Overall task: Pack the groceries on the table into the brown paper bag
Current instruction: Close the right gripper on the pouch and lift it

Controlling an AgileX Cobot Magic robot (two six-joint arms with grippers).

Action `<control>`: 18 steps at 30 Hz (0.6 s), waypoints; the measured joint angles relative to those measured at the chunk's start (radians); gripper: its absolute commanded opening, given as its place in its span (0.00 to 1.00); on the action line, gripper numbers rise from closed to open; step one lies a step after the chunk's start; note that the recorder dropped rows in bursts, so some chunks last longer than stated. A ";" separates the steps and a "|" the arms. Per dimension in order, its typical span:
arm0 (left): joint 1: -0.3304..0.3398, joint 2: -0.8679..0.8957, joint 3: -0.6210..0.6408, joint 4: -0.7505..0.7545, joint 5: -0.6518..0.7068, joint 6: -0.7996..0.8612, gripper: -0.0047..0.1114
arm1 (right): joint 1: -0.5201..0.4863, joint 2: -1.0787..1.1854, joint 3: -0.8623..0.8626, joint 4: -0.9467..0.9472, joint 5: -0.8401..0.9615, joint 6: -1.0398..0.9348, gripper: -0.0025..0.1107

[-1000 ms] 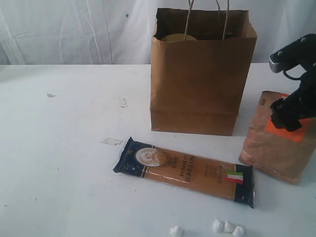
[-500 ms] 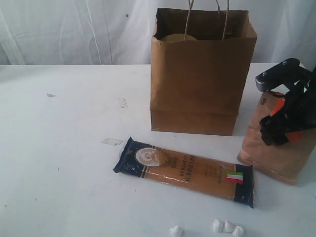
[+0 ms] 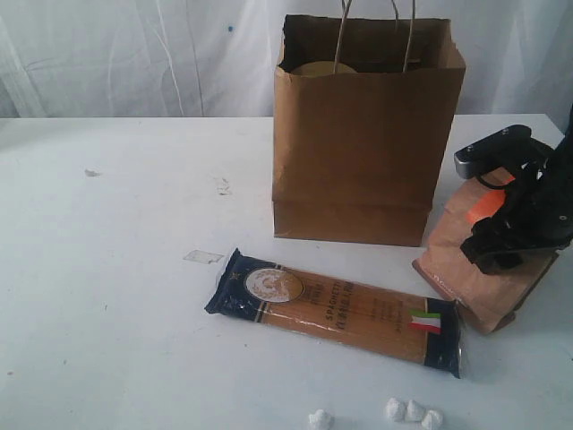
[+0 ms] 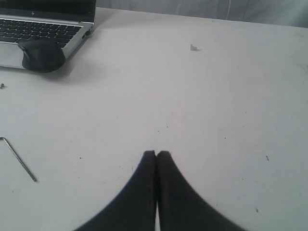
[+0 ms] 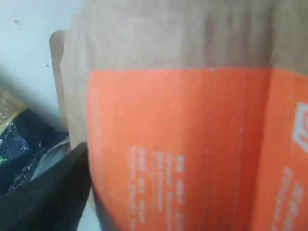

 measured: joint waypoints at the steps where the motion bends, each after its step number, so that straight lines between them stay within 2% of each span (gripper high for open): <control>1: 0.000 0.000 0.000 0.000 0.000 0.000 0.04 | 0.000 0.000 0.000 0.000 -0.002 0.000 0.38; 11: 0.000 0.000 0.000 0.000 0.000 0.000 0.04 | 0.000 -0.014 0.000 0.008 -0.012 0.020 0.38; 18: 0.000 0.000 0.000 0.000 0.000 0.000 0.04 | 0.000 -0.147 0.009 0.012 0.137 0.038 0.38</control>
